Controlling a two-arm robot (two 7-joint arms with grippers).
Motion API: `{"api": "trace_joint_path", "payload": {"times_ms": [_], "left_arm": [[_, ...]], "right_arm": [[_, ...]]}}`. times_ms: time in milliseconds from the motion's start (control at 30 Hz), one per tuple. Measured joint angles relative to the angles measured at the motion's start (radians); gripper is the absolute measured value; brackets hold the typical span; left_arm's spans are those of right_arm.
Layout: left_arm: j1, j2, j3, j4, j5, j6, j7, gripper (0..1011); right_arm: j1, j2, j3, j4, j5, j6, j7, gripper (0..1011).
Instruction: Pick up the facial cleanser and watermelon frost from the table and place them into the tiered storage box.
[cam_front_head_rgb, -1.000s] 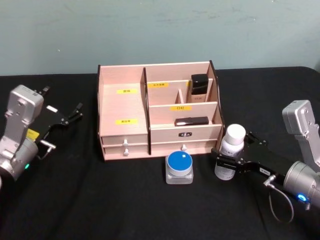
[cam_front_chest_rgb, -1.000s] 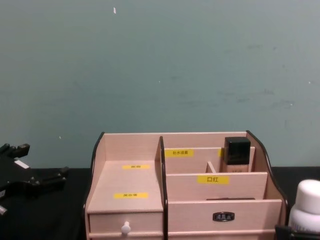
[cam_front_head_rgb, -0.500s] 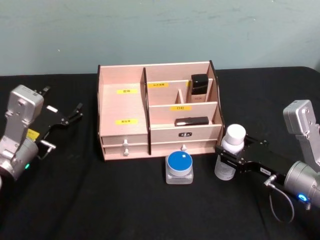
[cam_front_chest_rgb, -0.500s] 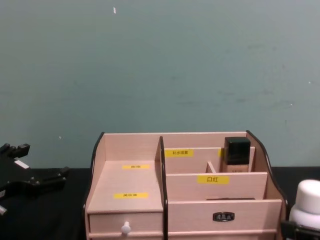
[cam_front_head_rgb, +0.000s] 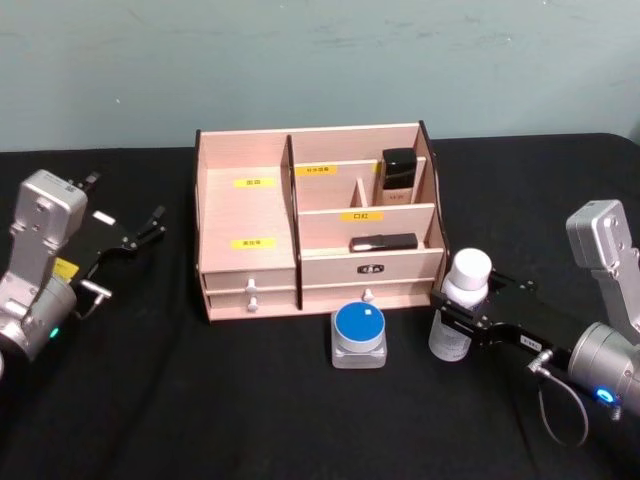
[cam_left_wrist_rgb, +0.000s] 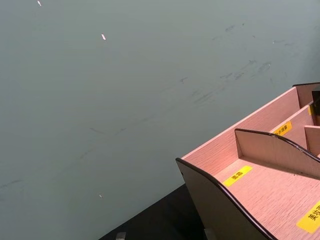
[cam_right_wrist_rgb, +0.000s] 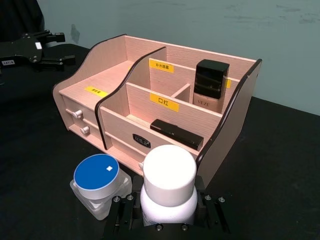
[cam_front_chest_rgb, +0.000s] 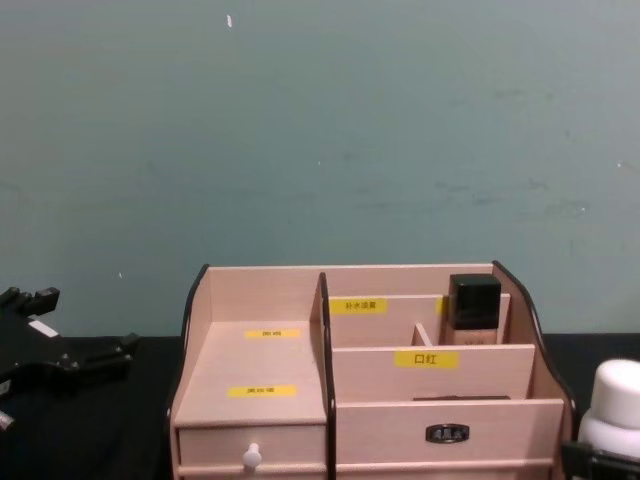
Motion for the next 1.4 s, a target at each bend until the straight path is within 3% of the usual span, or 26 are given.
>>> {"api": "trace_joint_path", "payload": {"times_ms": [300, 533, 800, 1033, 1400], "left_arm": [[0.000, 0.000, 0.000, 0.000, 0.000, 0.000, 0.000, 1010], [0.000, 0.000, 0.000, 0.000, 0.000, 0.000, 0.000, 1010], [0.000, 0.000, 0.000, 0.000, 0.000, 0.000, 0.000, 1010], [0.000, 0.000, 0.000, 0.000, 0.000, 0.000, 0.000, 1010], [0.000, 0.000, 0.000, 0.000, 0.000, 0.000, 0.000, 1009]], "right_arm": [[0.011, 0.001, 0.000, -0.015, 0.006, -0.005, 0.028, 594], [0.035, 0.016, -0.008, -0.069, -0.005, 0.010, 0.041, 595], [0.112, 0.019, -0.039, -0.118, -0.029, 0.034, 0.060, 594], [0.229, -0.019, -0.094, -0.089, -0.061, 0.053, 0.077, 594], [0.394, -0.130, -0.170, 0.080, -0.094, 0.026, 0.096, 594]]}}
